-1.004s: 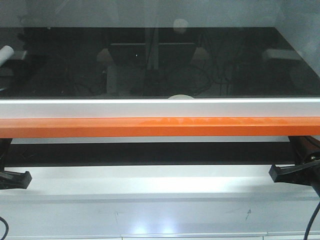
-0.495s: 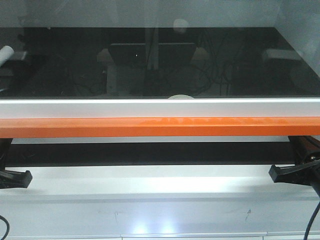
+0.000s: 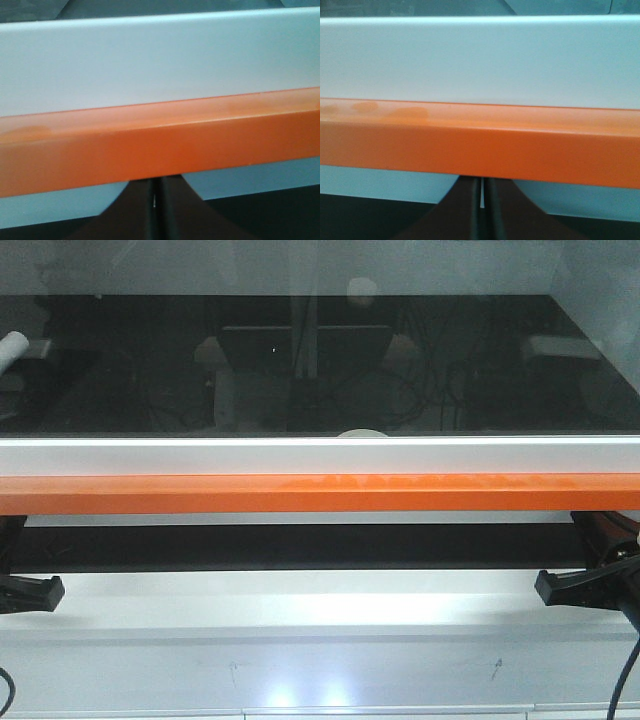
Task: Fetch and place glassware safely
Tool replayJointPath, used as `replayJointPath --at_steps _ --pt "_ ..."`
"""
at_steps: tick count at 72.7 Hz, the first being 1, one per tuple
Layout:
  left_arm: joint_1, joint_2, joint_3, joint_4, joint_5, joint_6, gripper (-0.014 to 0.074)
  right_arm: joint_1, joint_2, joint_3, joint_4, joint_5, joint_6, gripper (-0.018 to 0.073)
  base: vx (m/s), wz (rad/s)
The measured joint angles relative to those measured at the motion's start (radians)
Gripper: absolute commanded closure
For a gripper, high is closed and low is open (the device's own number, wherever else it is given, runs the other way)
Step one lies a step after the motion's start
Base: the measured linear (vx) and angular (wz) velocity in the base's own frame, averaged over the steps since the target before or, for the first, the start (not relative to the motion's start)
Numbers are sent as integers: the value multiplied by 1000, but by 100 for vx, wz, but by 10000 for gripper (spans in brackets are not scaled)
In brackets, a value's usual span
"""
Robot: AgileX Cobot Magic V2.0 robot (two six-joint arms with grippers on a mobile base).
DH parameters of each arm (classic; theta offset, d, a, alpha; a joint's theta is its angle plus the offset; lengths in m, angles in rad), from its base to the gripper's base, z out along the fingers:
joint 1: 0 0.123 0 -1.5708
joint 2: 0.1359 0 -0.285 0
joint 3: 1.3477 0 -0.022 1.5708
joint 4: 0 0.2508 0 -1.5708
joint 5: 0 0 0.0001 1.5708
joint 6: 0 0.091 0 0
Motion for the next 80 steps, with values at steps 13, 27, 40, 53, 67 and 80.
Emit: replayJointPath --at_steps 13,27,40,53,67,80 --pt "0 -6 -24 1 58 9 603 0 -15 -20 1 55 0 560 0 1" --pt "0 -6 -24 4 52 12 603 0 -16 -26 2 65 0 560 0 1" --pt "0 -6 -24 4 42 -10 603 0 -23 -28 2 66 0 560 0 0" --pt "0 -20 -24 5 32 -12 603 0 -62 -28 7 88 1 560 0 0" --pt "0 -44 -35 5 23 -12 603 0 -98 -31 25 83 1 560 0 0" --pt "0 -70 -49 3 -13 -14 603 0 -106 -47 28 32 1 560 0 0"
